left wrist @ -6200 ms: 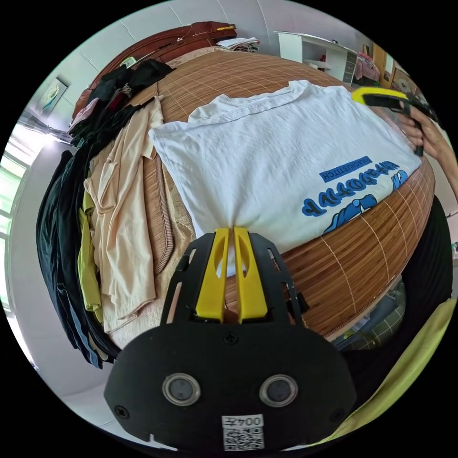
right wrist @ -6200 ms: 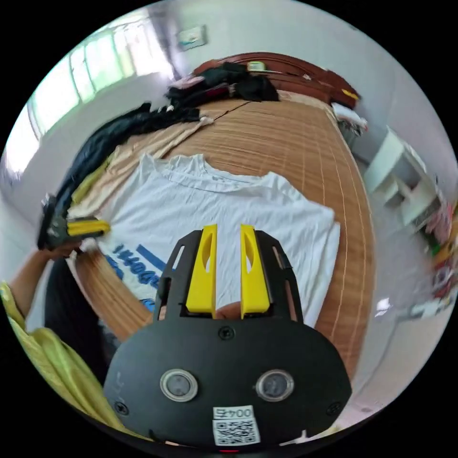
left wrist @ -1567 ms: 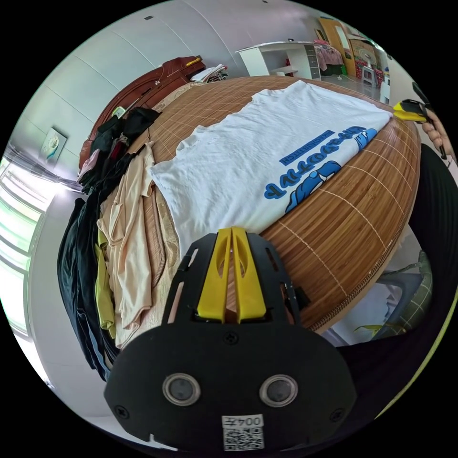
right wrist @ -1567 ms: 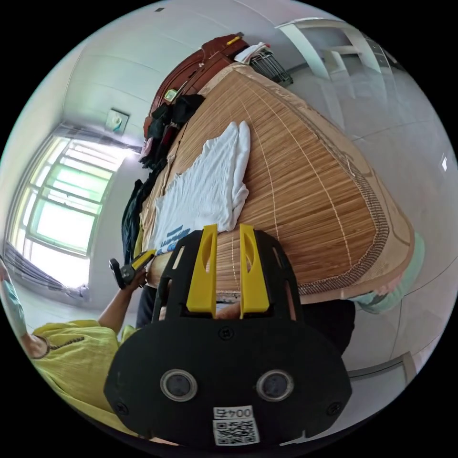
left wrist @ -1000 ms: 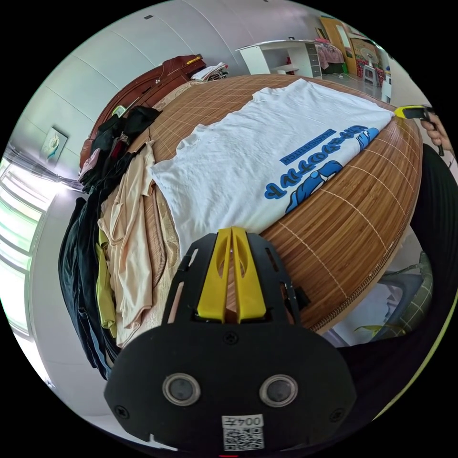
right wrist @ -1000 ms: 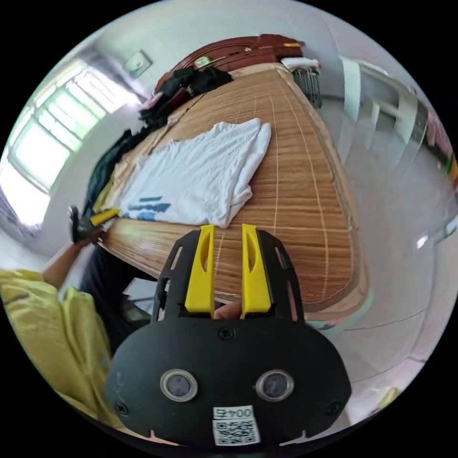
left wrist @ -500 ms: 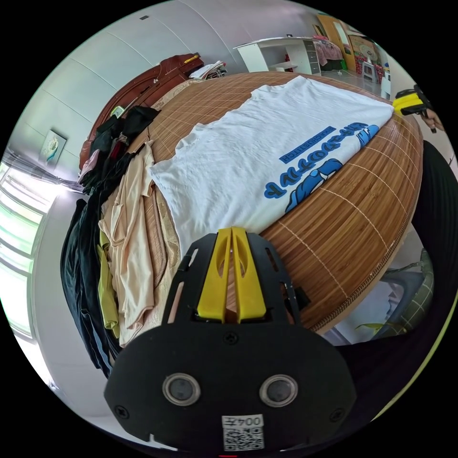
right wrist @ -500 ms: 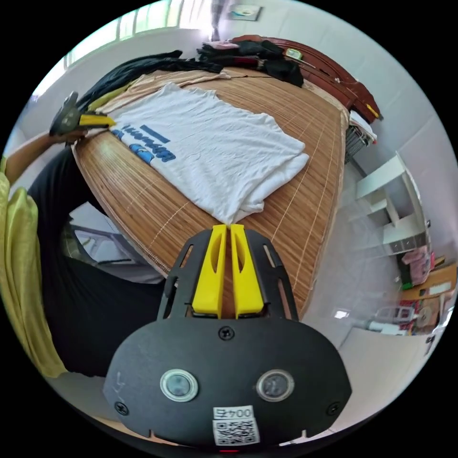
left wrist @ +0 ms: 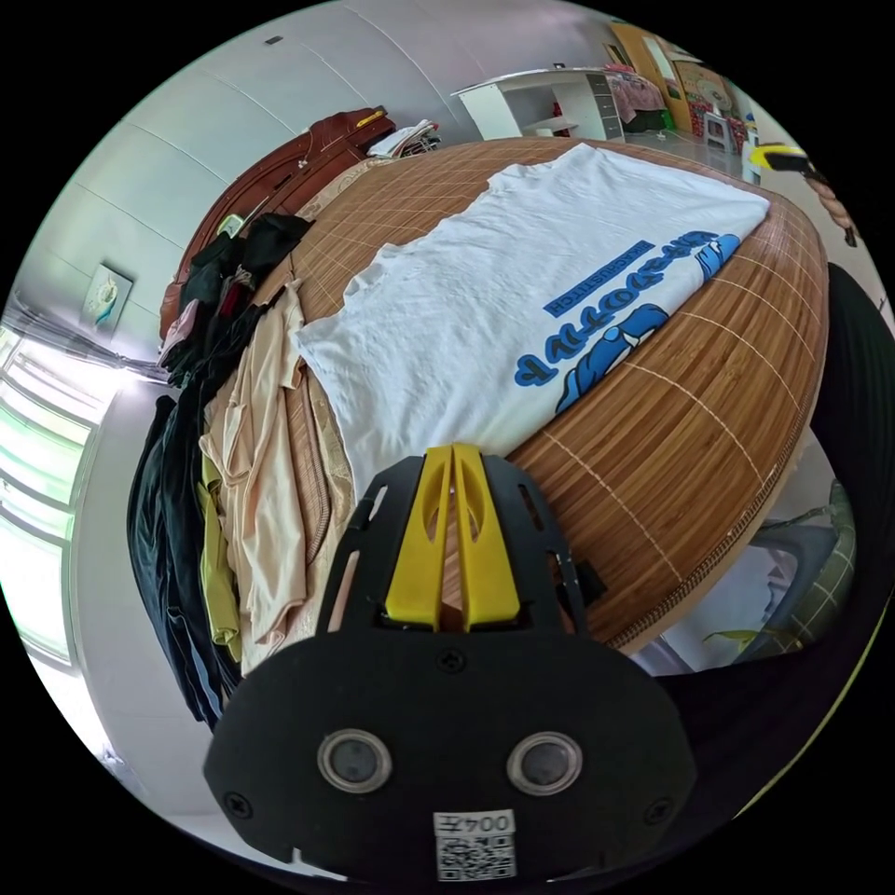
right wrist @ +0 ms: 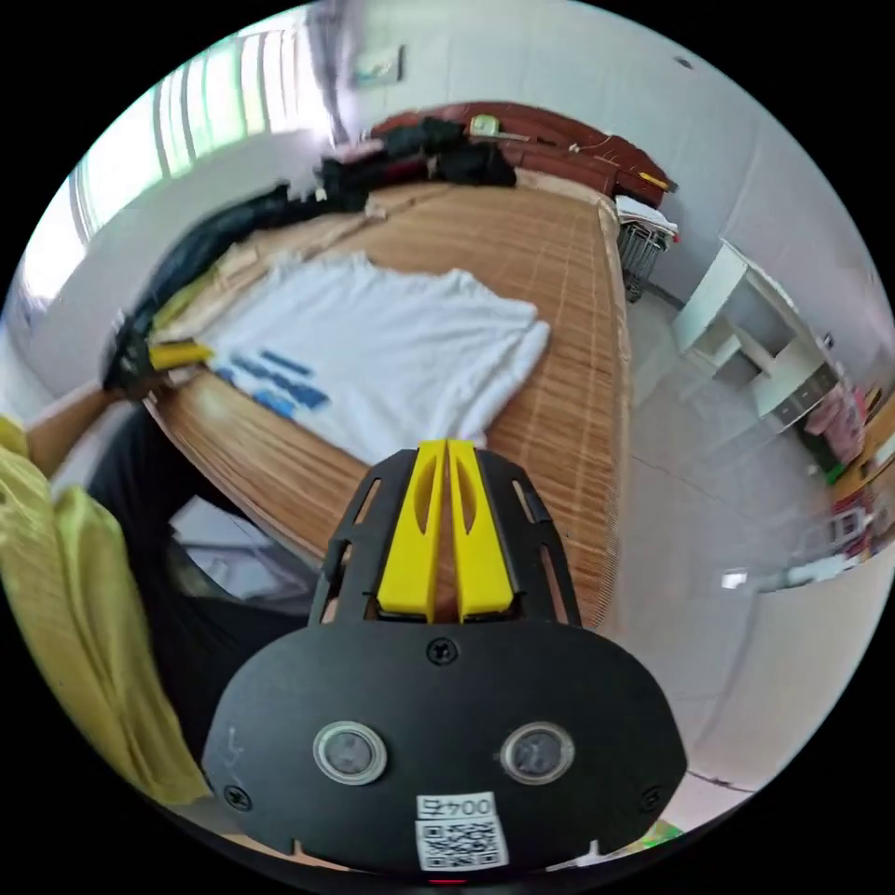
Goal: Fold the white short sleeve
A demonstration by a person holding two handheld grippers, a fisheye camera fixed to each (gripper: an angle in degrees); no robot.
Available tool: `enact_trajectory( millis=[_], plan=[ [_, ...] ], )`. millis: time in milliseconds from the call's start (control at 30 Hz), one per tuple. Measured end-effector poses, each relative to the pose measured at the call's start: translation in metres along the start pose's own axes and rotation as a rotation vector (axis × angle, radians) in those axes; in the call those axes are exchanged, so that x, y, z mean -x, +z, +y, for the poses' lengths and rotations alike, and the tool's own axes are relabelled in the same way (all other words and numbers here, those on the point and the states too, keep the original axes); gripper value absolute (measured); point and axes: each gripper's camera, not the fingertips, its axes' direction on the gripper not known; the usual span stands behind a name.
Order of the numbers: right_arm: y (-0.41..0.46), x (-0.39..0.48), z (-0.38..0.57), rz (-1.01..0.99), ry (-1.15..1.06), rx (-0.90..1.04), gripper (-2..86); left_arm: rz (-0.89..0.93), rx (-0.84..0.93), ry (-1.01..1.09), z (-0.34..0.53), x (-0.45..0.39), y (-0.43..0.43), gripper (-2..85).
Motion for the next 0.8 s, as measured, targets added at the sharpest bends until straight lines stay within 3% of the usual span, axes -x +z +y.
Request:
enact_trajectory(
  millis=[67, 200, 300, 500, 800],
  plan=[
    [0.012, 0.006, -0.010, -0.040, 0.041, 0.005, 2.6, -0.009, 0.001, -0.001, 0.003, -0.005, 0.002, 0.4],
    [0.067, 0.017, -0.005, 0.128, 0.077, 0.204, 3.9, -0.002, -0.016, -0.039, 0.010, -0.008, 0.006, 0.6],
    [0.055, 0.017, 0.009, 0.119, 0.111, 0.100, 3.8, -0.034, -0.037, -0.021, 0.018, -0.016, 0.002, 1.1],
    [0.042, 0.014, 0.016, 0.099, 0.121, 0.068, 3.7, -0.195, 0.011, 0.168, 0.063, -0.022, 0.002, 3.9],
    [0.028, 0.015, 0.020, 0.098, 0.127, 0.057, 3.7, -0.168, 0.070, 0.491, 0.083, -0.025, 0.017, 7.0]
  ],
)
